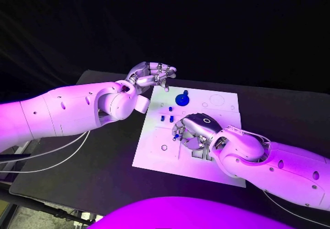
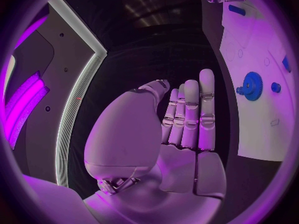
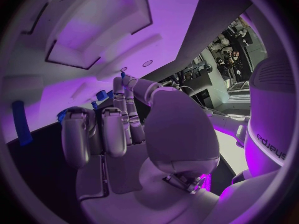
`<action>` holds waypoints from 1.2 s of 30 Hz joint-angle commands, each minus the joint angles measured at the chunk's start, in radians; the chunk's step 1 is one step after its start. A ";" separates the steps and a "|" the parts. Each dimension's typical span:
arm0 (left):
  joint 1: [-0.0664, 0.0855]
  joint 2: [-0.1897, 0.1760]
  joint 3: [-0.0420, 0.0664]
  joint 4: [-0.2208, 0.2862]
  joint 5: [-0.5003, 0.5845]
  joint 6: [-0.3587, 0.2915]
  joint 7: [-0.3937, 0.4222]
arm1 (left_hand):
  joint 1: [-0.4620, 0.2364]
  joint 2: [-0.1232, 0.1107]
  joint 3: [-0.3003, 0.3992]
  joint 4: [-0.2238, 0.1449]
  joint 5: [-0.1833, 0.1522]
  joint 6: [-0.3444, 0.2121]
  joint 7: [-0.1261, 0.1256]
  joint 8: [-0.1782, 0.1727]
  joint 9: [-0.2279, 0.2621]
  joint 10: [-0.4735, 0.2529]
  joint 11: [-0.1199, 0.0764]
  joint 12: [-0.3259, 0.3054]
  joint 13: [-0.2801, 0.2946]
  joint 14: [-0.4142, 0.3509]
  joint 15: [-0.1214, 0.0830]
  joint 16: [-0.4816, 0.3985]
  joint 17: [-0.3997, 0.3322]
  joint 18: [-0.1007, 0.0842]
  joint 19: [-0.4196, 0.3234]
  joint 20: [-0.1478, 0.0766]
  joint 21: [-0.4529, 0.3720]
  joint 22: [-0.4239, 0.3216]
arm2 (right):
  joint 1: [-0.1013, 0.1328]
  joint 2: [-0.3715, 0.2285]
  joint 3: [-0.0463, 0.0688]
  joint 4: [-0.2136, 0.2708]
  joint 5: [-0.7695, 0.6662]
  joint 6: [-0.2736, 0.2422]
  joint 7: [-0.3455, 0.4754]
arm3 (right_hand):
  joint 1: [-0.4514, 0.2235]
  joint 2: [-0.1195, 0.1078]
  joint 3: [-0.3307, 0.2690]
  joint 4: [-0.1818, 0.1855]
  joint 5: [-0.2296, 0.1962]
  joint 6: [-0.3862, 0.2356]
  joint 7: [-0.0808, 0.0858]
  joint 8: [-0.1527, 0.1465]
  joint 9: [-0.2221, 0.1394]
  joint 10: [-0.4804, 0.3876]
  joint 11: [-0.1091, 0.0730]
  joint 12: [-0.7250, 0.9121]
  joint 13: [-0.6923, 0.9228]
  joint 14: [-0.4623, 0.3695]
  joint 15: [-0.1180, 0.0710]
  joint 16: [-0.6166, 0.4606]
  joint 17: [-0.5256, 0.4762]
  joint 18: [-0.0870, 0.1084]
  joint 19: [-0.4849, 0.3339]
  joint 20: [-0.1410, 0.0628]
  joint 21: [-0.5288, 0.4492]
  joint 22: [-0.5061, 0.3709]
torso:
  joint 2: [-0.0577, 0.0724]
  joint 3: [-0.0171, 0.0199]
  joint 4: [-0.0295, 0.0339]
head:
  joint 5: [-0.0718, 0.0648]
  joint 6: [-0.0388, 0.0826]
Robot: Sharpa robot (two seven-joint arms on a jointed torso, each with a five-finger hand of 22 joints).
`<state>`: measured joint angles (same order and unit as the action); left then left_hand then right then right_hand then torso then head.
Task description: Assemble the parts on the task board
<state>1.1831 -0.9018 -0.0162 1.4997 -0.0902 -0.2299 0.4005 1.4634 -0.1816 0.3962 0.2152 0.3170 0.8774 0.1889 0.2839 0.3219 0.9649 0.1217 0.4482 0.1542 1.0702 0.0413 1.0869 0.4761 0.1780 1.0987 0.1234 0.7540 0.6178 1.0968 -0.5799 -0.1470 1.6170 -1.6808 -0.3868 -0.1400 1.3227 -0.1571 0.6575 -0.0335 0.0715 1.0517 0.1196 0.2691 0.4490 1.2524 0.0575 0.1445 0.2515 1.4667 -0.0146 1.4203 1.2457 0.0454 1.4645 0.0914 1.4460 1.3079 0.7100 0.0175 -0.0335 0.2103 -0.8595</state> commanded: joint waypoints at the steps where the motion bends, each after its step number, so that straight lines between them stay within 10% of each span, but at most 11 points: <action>1: 0.001 0.002 0.001 0.000 0.006 0.018 0.003 | -0.003 -0.009 0.008 0.000 0.003 -0.009 0.000 -0.004 -0.001 -0.005 -0.002 0.005 0.001 -0.007 0.000 -0.005 -0.001 0.005 -0.009 0.001 -0.004 -0.001 | -0.001 0.000 0.000 0.002 -0.003 0.028 0.008 | -0.009 0.003 -0.006 0.001 0.006 0.002 0.008 0.002 0.001 -0.003 -0.002 -0.006 -0.001 0.042 -0.006 0.001 0.000 -0.016 0.047 -0.007 -0.003 0.213 | 0.000 -0.0004 0.0004 | 0.000 -0.002; 36: 0.001 0.000 0.001 0.002 0.006 0.018 0.000 | -0.003 -0.008 0.010 -0.002 0.003 -0.010 0.000 -0.003 -0.001 -0.007 -0.002 0.008 0.002 -0.008 0.001 -0.006 -0.002 0.005 -0.009 0.002 -0.005 -0.002 | -0.007 0.038 -0.009 -0.034 -0.019 0.095 -0.017 | -0.025 0.000 -0.013 0.011 0.007 -0.027 0.018 -0.015 -0.005 -0.024 0.008 -0.026 -0.005 0.041 0.002 -0.001 -0.006 -0.014 0.042 -0.002 -0.017 0.209 | 0.001 -0.0007 0.0012 | -0.004 -0.010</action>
<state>1.1832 -0.9030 -0.0162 1.4990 -0.0895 -0.2281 0.3966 1.4634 -0.1816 0.4005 0.2110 0.3170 0.8775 0.1889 0.2839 0.3220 0.9649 0.1217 0.4525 0.1548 1.0702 0.0414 1.0869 0.4753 0.1780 1.0951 0.1271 0.7540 0.6168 1.0950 -0.5440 -0.1515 1.5871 -1.6844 -0.3274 -0.1441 1.3020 -0.1579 0.6491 -0.0251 0.0758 1.0303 0.1379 0.2614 0.4479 1.2373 0.0683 0.1272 0.2529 1.4666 -0.0146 1.4202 1.2402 0.0454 1.4645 0.0914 1.4319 1.3074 0.7106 0.0165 -0.0330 0.2063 -0.8692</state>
